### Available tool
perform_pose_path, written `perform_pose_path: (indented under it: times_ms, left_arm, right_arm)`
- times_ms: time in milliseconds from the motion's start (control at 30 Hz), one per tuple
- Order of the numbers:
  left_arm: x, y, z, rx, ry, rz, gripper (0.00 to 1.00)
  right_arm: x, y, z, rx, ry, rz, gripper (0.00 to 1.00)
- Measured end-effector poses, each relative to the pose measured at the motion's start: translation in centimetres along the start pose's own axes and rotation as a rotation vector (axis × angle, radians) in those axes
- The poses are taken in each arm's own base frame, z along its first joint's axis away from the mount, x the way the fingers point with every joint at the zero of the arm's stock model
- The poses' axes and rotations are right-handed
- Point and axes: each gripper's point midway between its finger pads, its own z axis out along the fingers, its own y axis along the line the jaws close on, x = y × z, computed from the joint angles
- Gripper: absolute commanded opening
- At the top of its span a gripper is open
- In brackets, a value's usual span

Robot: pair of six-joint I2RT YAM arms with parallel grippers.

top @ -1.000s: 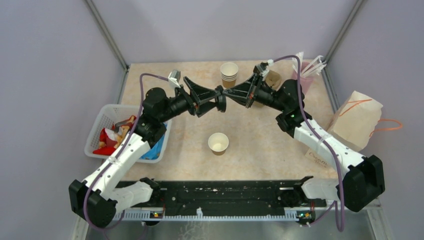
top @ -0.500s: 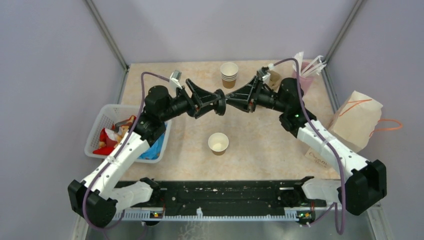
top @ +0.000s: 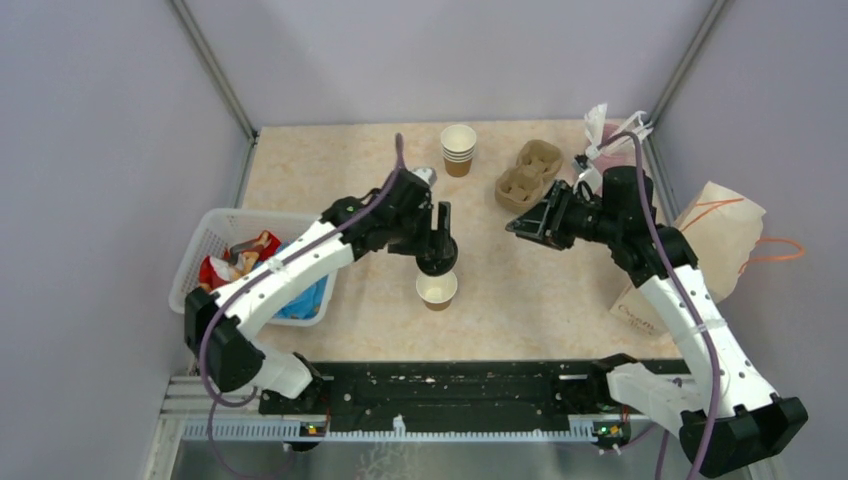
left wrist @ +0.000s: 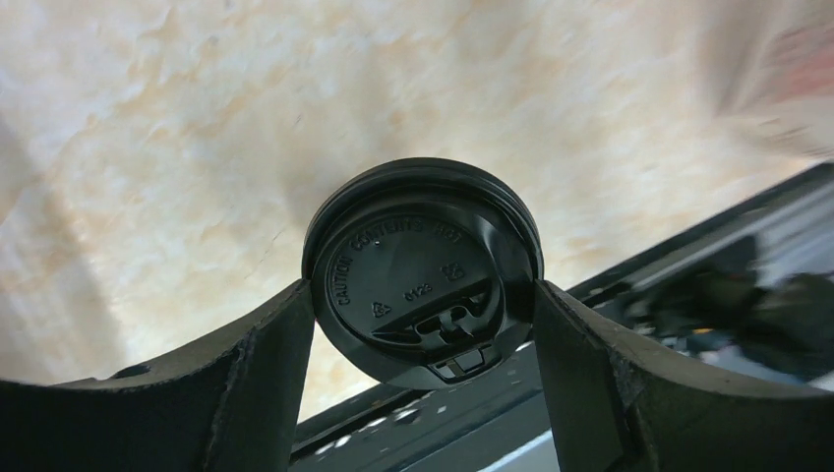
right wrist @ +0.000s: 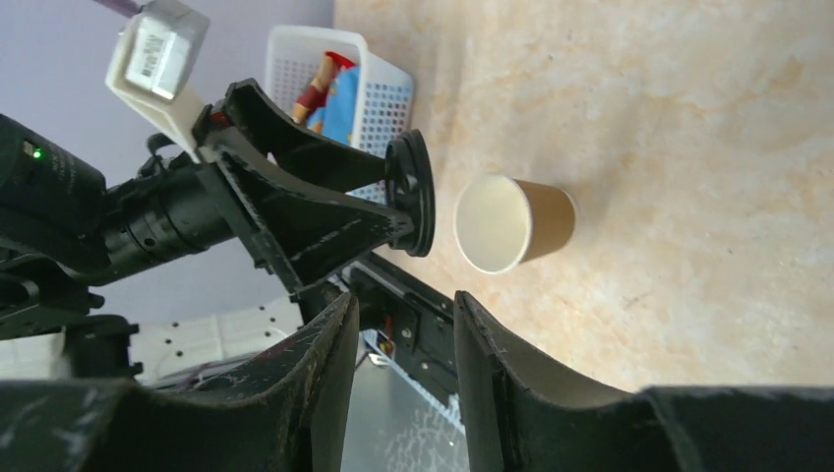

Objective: Pack the takeout coffee

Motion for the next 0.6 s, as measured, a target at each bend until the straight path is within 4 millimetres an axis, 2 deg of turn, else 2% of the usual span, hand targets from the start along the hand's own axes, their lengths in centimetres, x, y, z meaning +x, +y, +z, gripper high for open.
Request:
perform_pose_path:
  times_ms: [100, 233, 600]
  left_arm:
    - [3.0, 1.3, 2.0, -0.115, 0.112, 0.103, 0.76]
    - [5.4, 2.4, 3.5, -0.21, 0.202, 0.203, 0.76]
    - [6.3, 2.8, 4.1, -0.236, 0.234, 0.289, 0.76]
  right_arm:
    - [1.1, -1.6, 0.1, 0.035, 0.018, 0.004, 0.4]
    - [2.3, -3.4, 0.6, 0.081, 0.05, 0.03, 0.4]
    - [2.5, -4.3, 1.1, 0.092, 0.047, 0.036, 0.4]
